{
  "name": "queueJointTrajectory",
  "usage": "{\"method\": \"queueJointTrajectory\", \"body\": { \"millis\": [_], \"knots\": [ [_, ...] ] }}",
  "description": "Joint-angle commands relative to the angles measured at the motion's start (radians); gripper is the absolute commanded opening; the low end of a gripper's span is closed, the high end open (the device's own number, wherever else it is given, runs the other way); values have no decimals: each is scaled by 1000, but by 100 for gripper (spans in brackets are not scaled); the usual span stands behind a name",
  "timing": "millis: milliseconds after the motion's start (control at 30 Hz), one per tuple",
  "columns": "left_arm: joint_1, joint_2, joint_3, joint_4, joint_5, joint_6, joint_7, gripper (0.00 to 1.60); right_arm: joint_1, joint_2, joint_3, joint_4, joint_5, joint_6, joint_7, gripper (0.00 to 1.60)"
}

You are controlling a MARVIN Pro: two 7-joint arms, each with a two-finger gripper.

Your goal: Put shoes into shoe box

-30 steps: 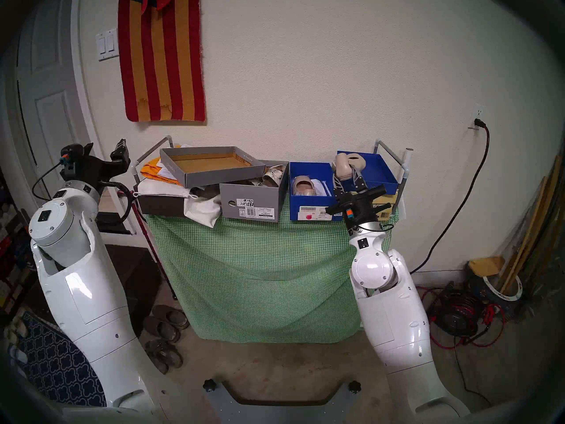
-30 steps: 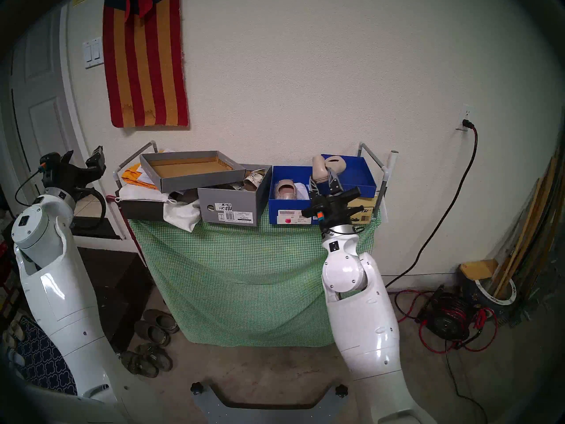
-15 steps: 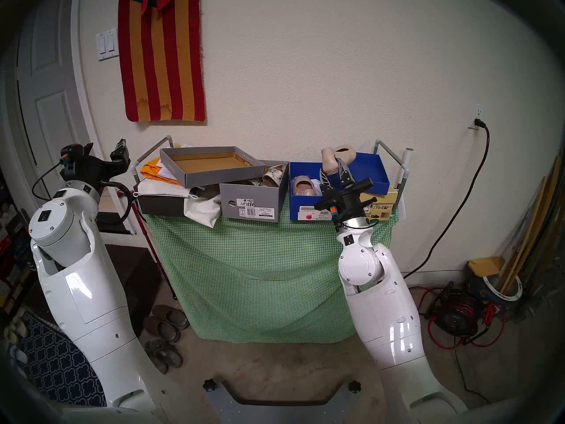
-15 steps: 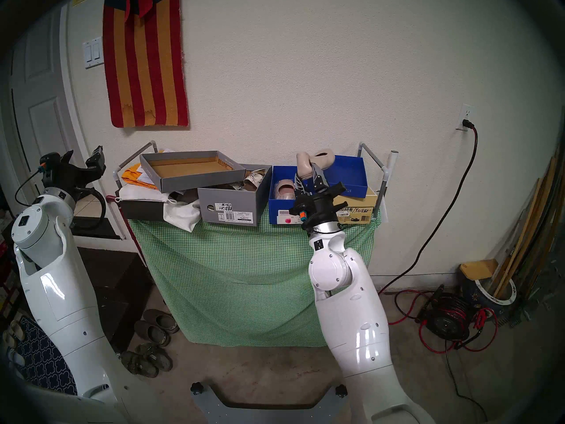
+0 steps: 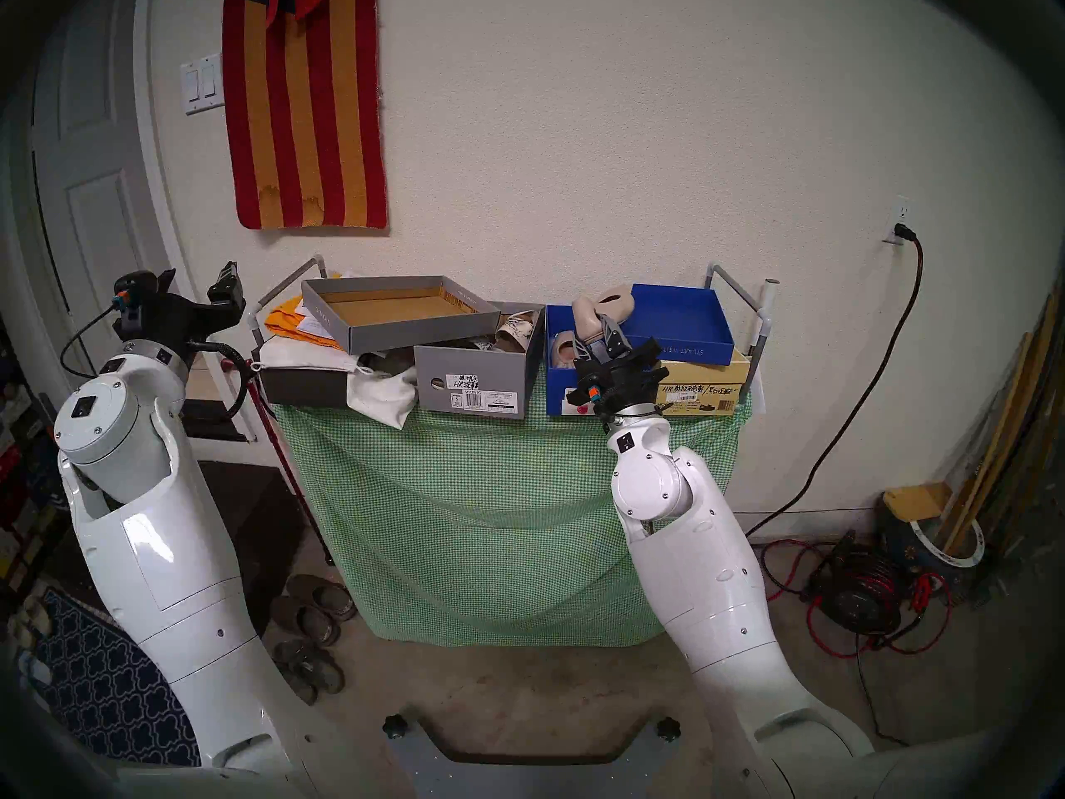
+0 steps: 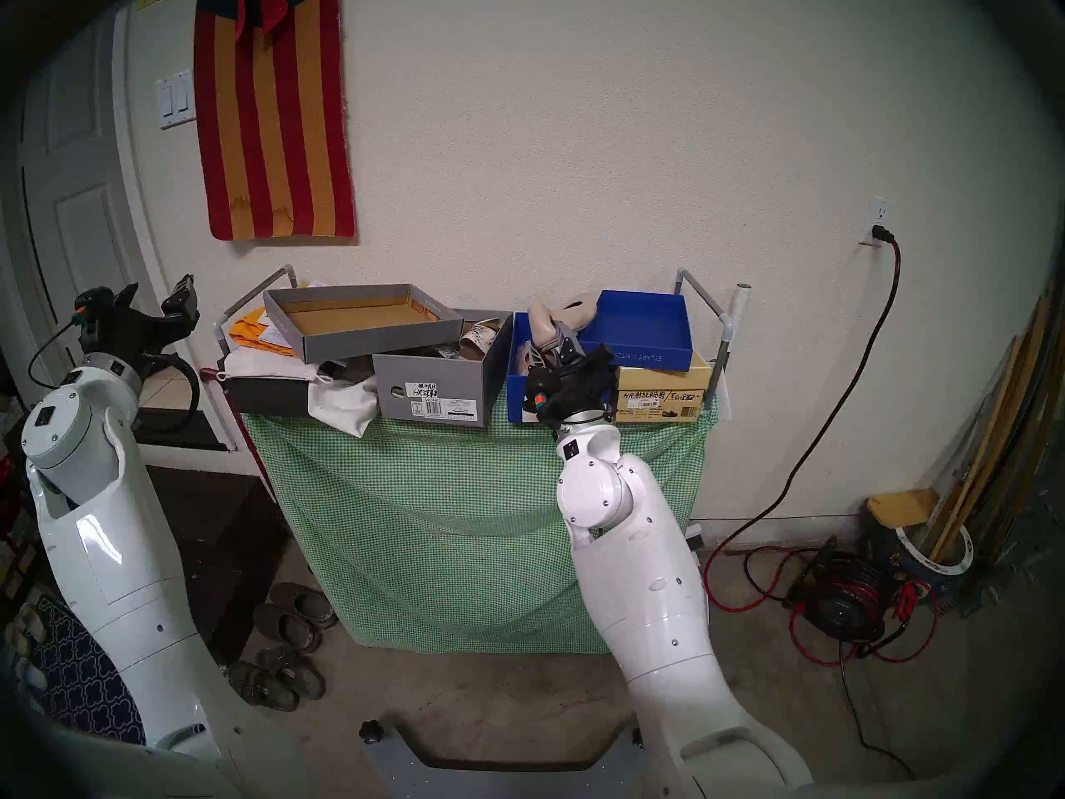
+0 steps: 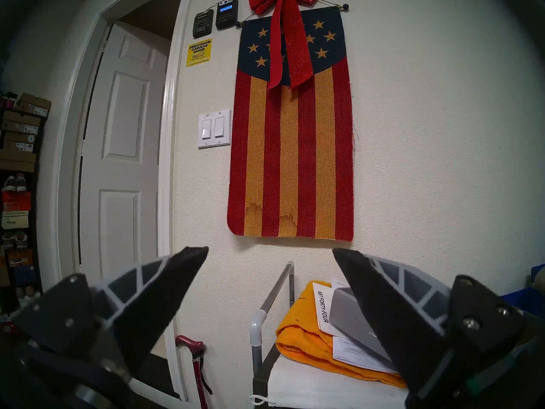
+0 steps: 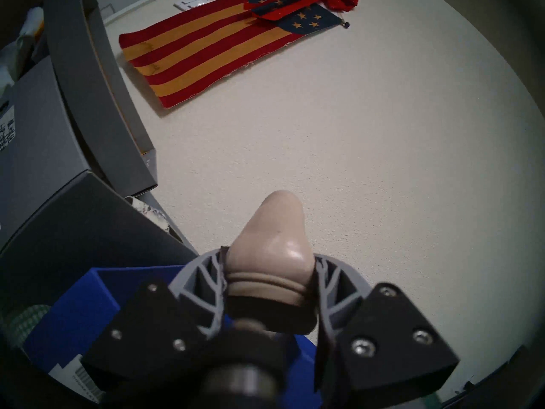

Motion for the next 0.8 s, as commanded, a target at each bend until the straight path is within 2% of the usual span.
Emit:
{"method": "queueJointTrajectory", "body": {
  "millis": [0,167,200,267,300,433,600,667,767],
  "knots": [
    [2,-1,-1,-6,2,0,3,160,44,-21,-18,22,-15,-2,-16,0],
    [2,-1,-1,-6,3,0,3,160,36,-39,-14,25,0,27,8,0],
    [2,-1,-1,-6,2,0,2,160,27,-52,3,13,59,43,82,0],
    [2,-1,-1,-6,2,0,2,160,28,-67,17,32,66,84,91,0],
    [2,-1,-2,-6,2,0,2,160,34,-76,27,53,107,108,111,0],
    [2,-1,-2,-5,2,0,2,160,46,-85,85,97,194,122,195,0],
    [2,-1,-2,-6,2,0,2,160,44,-67,113,107,237,128,230,0],
    [2,-1,-2,-6,2,0,2,160,38,-74,135,86,278,135,254,0],
    [2,-1,-2,-6,2,0,2,160,32,-81,152,59,297,152,263,0]
  ]
}}
